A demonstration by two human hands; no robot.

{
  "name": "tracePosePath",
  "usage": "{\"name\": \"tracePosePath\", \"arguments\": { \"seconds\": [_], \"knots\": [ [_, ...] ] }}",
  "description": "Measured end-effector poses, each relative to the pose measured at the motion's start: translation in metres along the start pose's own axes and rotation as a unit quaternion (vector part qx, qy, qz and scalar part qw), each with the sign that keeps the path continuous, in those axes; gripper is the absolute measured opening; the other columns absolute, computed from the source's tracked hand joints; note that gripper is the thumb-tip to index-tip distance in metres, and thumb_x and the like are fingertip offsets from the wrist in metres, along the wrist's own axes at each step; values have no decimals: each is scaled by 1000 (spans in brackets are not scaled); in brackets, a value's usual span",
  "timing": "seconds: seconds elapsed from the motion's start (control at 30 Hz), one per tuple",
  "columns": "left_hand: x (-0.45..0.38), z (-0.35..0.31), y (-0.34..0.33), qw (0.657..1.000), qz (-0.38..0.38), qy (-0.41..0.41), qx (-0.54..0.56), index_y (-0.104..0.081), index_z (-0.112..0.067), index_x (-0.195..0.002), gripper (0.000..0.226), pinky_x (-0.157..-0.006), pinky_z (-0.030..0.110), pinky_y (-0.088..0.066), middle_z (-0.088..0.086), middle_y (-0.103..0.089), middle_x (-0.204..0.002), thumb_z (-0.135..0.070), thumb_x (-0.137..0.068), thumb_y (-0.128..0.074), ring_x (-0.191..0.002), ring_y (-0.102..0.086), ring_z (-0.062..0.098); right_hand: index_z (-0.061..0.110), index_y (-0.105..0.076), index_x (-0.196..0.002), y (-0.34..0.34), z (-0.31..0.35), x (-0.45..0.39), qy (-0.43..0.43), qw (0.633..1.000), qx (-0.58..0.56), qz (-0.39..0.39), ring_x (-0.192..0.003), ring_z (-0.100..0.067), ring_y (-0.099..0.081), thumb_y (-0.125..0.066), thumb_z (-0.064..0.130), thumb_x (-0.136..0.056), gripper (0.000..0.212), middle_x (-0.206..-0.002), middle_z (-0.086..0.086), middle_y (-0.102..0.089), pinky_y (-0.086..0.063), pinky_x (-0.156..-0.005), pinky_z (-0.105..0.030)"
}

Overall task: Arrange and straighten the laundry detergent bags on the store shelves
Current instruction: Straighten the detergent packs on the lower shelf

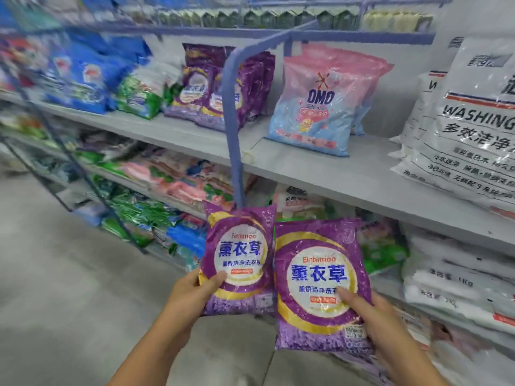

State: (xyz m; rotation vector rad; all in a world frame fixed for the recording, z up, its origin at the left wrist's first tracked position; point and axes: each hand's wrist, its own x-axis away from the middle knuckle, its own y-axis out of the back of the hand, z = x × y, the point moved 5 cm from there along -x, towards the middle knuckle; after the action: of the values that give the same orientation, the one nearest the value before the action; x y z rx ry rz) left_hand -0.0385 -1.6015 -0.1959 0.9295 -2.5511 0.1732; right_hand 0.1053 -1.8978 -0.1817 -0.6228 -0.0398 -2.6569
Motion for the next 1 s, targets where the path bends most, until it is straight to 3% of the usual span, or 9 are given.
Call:
{"name": "tracePosePath", "arguments": {
  "seconds": [0.1,0.27,0.43,0.63,0.77,0.9,1.0],
  "knots": [
    [9,-20,44,998,-56,-31,-4,-72,-15,-107,16,-81,37,-57,3,-80,-95,-23,-94,-70,-88,-77,22,17,-75,-107,-43,8,-3,-5,999,9,45,-97,-32,-75,-73,25,-86,23,-103,-12,-78,-50,-101,-53],
    [5,-53,103,991,-106,-83,25,-72,-19,-102,11,-73,32,-56,-1,-80,-91,-25,-96,-66,-86,-77,18,20,-73,-109,-112,37,-10,53,996,58,52,-91,-20,-76,-70,29,-89,22,-96,-1,-80,-55,-93,-42],
    [-28,-101,180,985,-105,-133,34,-71,-22,-108,15,-70,28,-56,-1,-80,-94,-28,-97,-64,-85,-77,15,15,-76,-106,-204,69,-25,74,996,36,38,-95,-31,-75,-75,36,-78,35,-99,-10,-79,-51,-101,-54],
    [-83,-156,254,984,-81,-160,-1,-72,-22,-105,17,-75,33,-57,-3,-80,-91,-35,-96,-64,-85,-77,16,20,-72,-112,-299,113,-42,130,992,9,-1,-93,-24,-76,-71,34,-84,31,-96,-2,-80,-54,-94,-47],
    [-126,-189,270,980,-60,-188,-23,-72,-26,-105,17,-78,35,-57,-7,-80,-91,-38,-96,-63,-84,-76,12,26,-72,-109,-328,137,-61,167,985,24,-30,-84,-12,-76,-70,42,-84,29,-94,6,-80,-54,-75,-31],
    [-170,-221,263,975,-43,-213,-36,-70,-33,-103,17,-74,28,-54,-13,-79,-91,-44,-97,-60,-81,-75,6,29,-70,-113,-341,168,-95,196,978,43,-49,-93,-15,-75,-71,54,-76,45,-99,9,-79,-55,-93,-44],
    [-205,-246,253,972,-42,-227,-39,-70,-33,-104,19,-78,29,-54,-13,-78,-95,-47,-96,-59,-86,-74,6,24,-70,-115,-344,196,-127,233,969,22,-76,-89,-14,-76,-71,50,-75,47,-97,8,-79,-57,-89,-41]
  ]
}}
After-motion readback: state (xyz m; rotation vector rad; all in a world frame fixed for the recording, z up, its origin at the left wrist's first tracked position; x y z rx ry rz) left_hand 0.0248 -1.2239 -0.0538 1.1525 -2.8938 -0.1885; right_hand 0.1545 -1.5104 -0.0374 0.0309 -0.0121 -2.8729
